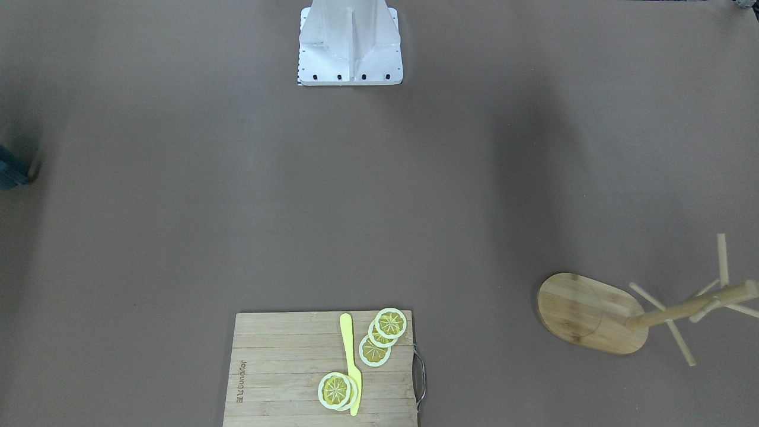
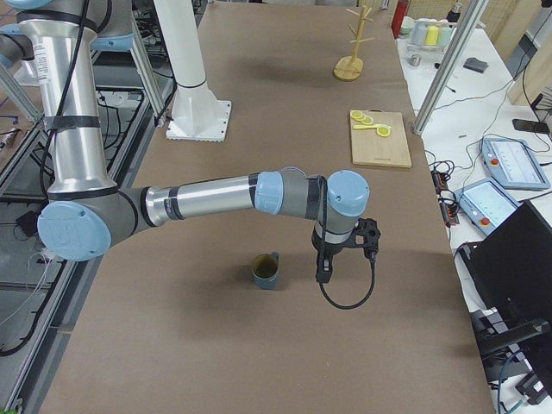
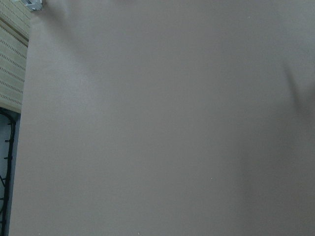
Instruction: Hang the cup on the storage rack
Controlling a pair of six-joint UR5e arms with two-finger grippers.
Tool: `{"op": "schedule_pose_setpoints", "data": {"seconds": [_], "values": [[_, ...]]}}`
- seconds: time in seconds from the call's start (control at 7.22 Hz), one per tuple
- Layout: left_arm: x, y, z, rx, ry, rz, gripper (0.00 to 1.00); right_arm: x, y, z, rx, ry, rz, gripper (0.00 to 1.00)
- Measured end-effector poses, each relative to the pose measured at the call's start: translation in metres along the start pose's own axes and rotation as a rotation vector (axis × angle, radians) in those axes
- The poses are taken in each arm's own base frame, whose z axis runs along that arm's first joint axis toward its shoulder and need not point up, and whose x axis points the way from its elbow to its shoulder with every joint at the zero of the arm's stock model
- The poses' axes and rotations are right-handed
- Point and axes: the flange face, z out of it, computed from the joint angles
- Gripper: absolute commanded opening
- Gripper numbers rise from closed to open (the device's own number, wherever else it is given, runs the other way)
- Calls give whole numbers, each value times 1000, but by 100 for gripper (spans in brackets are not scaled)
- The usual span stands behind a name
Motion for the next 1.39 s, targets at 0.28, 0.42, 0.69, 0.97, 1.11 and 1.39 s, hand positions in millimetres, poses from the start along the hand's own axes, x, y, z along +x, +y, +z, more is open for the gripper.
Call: {"op": "schedule_pose_setpoints", "data": {"seconds": [0.28, 0.42, 0.69, 0.97, 1.11, 1.39], "values": [[4, 1, 0, -6, 38, 1, 99, -1, -1, 0, 1, 0, -2, 100], [4, 1, 1, -8, 41, 1, 99, -1, -1, 0, 1, 0, -2, 100], [0, 3, 6, -19, 46, -11, 98, -2, -1, 0, 1, 0, -1, 100], [-1, 2, 8, -22, 48, -13, 98, -2, -1, 0, 1, -1, 0, 100], [-1, 1, 8, -23, 47, -10, 98, -2, -1, -1, 2, -4, 0, 100], [0, 0, 8, -23, 46, -7, 98, -5, 2, -2, 3, -2, 0, 100]]}}
